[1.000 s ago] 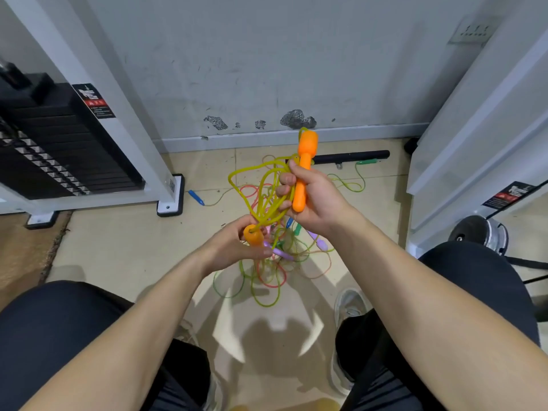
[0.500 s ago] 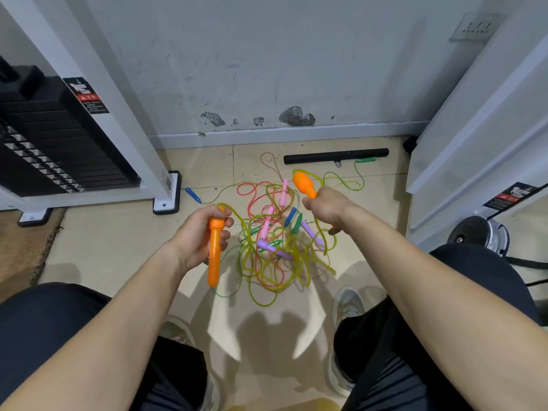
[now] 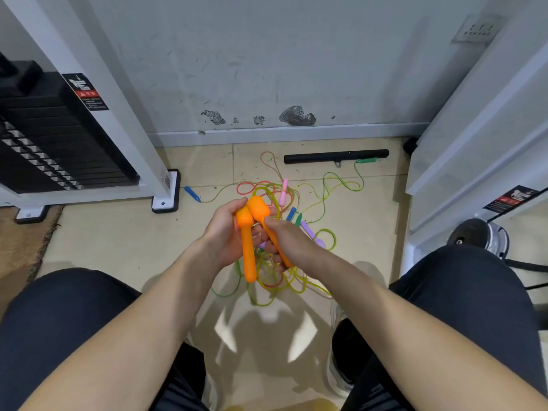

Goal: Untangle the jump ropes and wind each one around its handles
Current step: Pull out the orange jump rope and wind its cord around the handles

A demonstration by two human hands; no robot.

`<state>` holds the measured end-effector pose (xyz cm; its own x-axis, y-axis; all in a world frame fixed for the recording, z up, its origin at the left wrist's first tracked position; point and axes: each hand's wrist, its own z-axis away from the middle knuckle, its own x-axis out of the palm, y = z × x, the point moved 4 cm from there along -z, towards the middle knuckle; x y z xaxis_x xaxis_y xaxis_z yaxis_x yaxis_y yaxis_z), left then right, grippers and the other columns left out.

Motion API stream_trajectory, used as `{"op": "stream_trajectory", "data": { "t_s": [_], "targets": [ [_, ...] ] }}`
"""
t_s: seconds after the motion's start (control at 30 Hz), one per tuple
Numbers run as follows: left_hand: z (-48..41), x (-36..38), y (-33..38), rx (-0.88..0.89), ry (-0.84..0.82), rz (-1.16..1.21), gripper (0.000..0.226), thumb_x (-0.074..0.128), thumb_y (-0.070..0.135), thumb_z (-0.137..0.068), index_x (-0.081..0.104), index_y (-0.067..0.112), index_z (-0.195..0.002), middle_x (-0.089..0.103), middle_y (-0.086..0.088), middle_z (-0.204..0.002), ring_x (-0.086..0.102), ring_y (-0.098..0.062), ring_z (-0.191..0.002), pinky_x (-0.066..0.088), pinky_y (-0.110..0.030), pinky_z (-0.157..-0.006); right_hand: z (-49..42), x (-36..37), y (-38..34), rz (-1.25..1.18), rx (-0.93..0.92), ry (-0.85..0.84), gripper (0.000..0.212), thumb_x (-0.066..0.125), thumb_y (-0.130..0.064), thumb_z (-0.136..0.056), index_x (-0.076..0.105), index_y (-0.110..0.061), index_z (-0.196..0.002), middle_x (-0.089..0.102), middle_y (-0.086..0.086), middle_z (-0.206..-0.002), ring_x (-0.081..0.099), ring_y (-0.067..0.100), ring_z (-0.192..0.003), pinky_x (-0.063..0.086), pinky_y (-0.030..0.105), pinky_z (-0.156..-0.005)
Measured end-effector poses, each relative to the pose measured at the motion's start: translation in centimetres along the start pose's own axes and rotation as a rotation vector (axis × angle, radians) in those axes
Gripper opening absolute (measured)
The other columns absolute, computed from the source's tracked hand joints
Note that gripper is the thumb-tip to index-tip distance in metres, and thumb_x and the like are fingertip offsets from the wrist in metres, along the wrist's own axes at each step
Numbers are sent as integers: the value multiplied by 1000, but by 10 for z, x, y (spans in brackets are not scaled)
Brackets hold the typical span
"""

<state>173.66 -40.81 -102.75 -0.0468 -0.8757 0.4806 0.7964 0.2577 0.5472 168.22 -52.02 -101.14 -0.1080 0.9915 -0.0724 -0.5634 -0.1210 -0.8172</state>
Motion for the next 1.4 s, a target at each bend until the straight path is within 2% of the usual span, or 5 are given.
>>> {"op": "stream_trajectory", "data": {
  "t_s": [0.43,0.57,0.77,1.1,1.4],
  "targets": [
    [18,16,16,104,-177,-539,16,67,27,-94,68,14,-102,74,-10,-100,71,-22,-87,60,-37,-75,15,-58,-44,708,-329,472,20,44,-33,-94,59,-31,-108,59,-4,-117,54,22,-112,43,37,-92],
    [31,26,29,129,-285,-830,6,64,18,-95,67,13,-97,72,-7,-88,69,-16,-72,54,-24,-57,2,-56,-56,959,-565,2,73,65,-15,-77,46,-31,-146,40,-5,-154,31,19,-142,21,32,-118],
    [33,16,39,93,-387,-905,19,73,23,-87,67,11,-102,72,-9,-95,68,-19,-82,54,-28,-68,-13,-51,-48,541,-446,-223,40,70,-24,-83,65,-17,-122,71,12,-88,65,24,-79,53,47,-78],
    [16,3,30,-72,-587,-466,81,91,33,-67,53,5,-133,70,-21,-109,72,-35,-95,61,-39,-79,-28,-73,-53,241,-458,-236,21,64,-17,-97,75,-4,-108,59,-1,-73,46,14,-71,37,25,-62],
    [3,5,24,-82,-447,-627,27,66,34,-89,72,20,-111,73,-15,-108,72,-29,-90,55,-38,-82,-42,-89,-45,633,-355,-76,36,62,-48,-95,61,-21,-71,48,-6,-63,42,8,-57,36,28,-61]
  ]
}}
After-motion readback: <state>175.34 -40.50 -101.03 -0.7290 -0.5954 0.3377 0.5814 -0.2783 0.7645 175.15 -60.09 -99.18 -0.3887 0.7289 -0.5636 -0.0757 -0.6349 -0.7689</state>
